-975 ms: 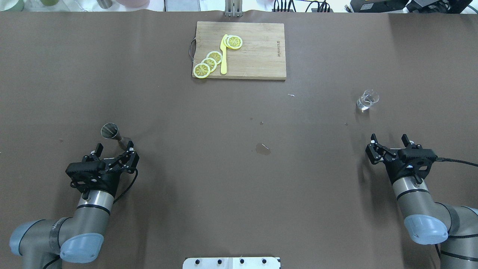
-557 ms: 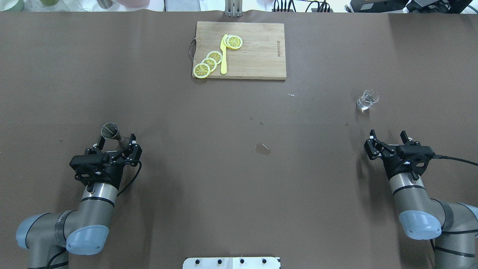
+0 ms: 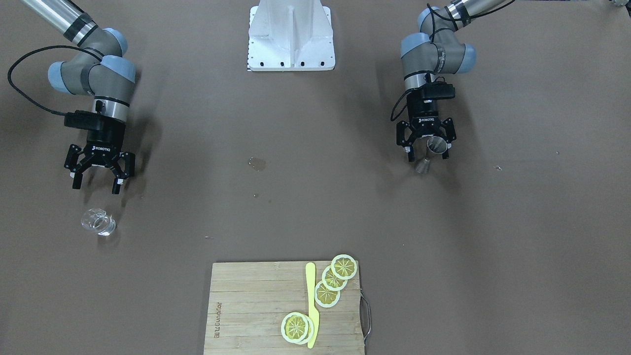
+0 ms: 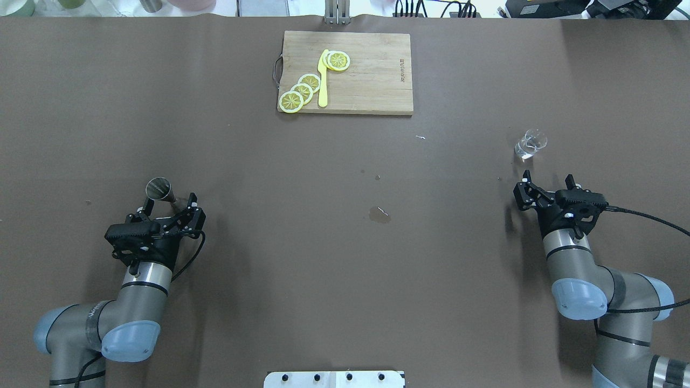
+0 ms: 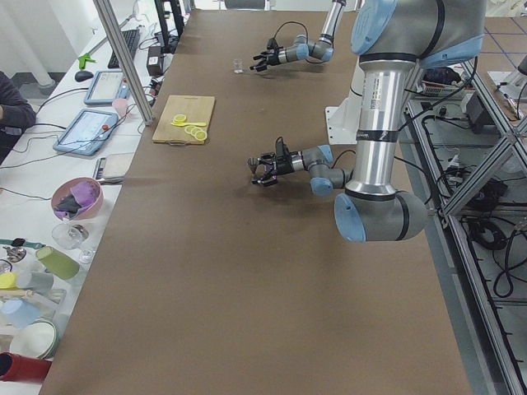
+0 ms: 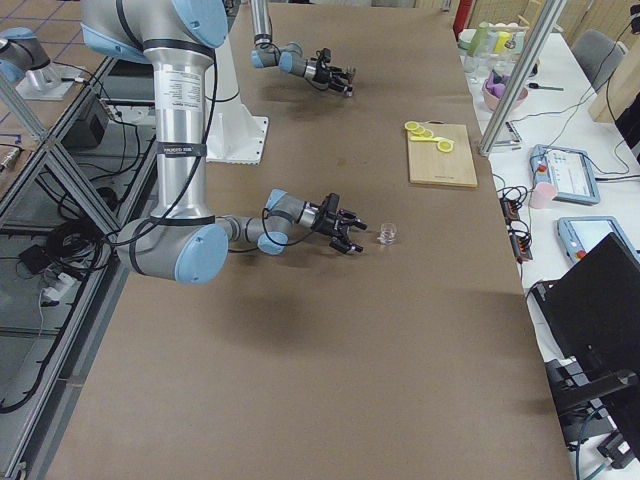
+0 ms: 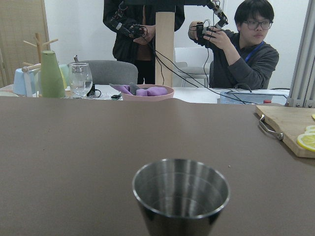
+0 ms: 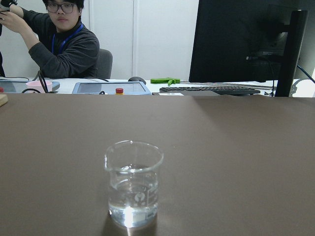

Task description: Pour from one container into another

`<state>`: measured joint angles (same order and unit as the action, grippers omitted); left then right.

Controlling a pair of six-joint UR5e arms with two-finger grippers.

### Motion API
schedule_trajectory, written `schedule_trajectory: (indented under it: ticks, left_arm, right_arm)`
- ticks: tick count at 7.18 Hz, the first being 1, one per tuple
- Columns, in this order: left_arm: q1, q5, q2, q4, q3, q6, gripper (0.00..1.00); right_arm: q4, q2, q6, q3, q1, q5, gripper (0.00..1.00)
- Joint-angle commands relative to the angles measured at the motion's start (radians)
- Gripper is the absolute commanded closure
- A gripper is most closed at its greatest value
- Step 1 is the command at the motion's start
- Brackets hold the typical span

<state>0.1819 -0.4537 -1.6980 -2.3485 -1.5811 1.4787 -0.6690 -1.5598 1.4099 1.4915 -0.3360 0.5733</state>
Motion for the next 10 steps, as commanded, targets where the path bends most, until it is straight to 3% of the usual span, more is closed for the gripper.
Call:
schedule_trajectory:
  ticks: [1, 5, 8, 10]
  left_arm:
    - [0.002, 0.001, -0.003, -0.014, 0.007, -0.003, 0.02]
    - [0.007, 0.026, -0.023, -0.014, 0.009, -0.034, 0.02]
    - [0.007, 0.033, -0.022, -0.014, 0.012, -0.035, 0.02]
    - [0.007, 0.04, -0.022, -0.014, 0.012, -0.034, 0.02]
  right_arm:
    - [0.0, 0.017, -0.031, -0.002, -0.018, 0.005, 0.0]
    - [0.002, 0.03, -0.071, -0.028, -0.043, -0.004, 0.0]
    - [0.003, 0.136, -0.1, -0.085, -0.087, -0.001, 0.0]
    - [0.009, 0.147, -0.1, -0.099, -0.104, 0.005, 0.0]
